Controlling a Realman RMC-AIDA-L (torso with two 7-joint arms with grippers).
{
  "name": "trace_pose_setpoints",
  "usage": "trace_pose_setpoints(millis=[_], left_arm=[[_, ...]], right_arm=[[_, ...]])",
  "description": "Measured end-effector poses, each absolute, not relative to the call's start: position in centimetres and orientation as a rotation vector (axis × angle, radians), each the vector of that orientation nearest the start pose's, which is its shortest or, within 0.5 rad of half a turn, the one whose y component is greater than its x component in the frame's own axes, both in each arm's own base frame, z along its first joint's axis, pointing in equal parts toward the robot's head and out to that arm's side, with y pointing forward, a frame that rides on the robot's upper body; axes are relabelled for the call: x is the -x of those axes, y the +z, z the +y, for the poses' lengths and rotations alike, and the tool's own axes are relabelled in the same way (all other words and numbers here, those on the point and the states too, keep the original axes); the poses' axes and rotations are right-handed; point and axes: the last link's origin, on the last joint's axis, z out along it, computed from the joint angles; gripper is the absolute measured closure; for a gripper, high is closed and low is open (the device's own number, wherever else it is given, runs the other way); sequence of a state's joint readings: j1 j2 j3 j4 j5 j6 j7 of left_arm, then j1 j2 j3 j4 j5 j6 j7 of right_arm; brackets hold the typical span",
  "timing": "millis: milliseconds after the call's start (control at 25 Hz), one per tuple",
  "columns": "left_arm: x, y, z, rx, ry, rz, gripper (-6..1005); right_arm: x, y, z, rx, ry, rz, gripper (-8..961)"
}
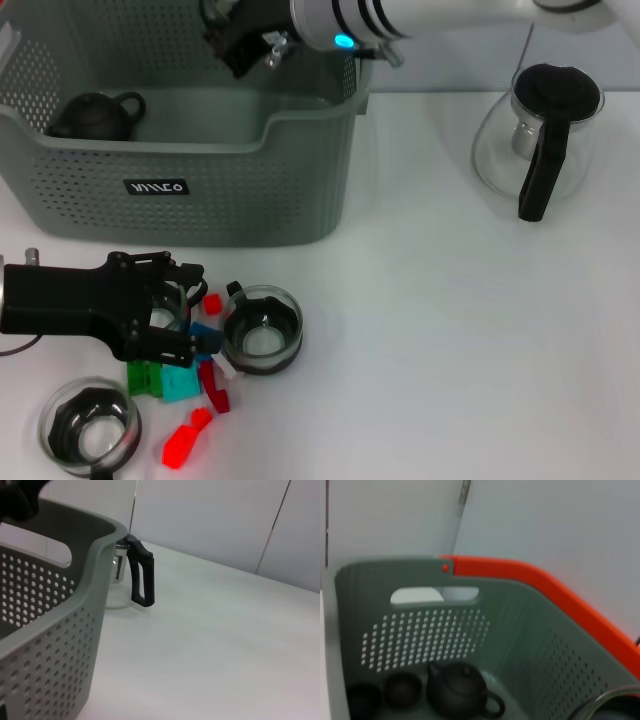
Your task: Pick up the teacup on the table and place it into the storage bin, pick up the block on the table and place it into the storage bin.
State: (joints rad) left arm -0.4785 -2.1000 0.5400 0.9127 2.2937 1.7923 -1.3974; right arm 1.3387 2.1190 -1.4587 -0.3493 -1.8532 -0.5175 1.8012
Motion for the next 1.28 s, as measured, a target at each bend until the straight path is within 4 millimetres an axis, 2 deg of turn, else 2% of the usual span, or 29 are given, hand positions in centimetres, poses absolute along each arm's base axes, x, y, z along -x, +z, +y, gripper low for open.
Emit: trace_pose_setpoints(millis=[400, 880, 1280], left_arm=[[28.2, 3.3, 29.7, 2.86, -0.454, -0.569, 63], [28.2, 3.3, 29.7, 2.861, -0.455, -0.569, 64], [28.3, 3.3, 29.6, 2.859, -0.455, -0.57, 64]], right_arm=[[-2.5, -11.2, 47.2, 2.58, 0.141, 0.159, 895], [-3.1, -11.1, 47.1, 2.593, 0.15, 0.237, 893], [-3.0, -11.2, 46.7, 2.622, 0.155, 0.235, 660]])
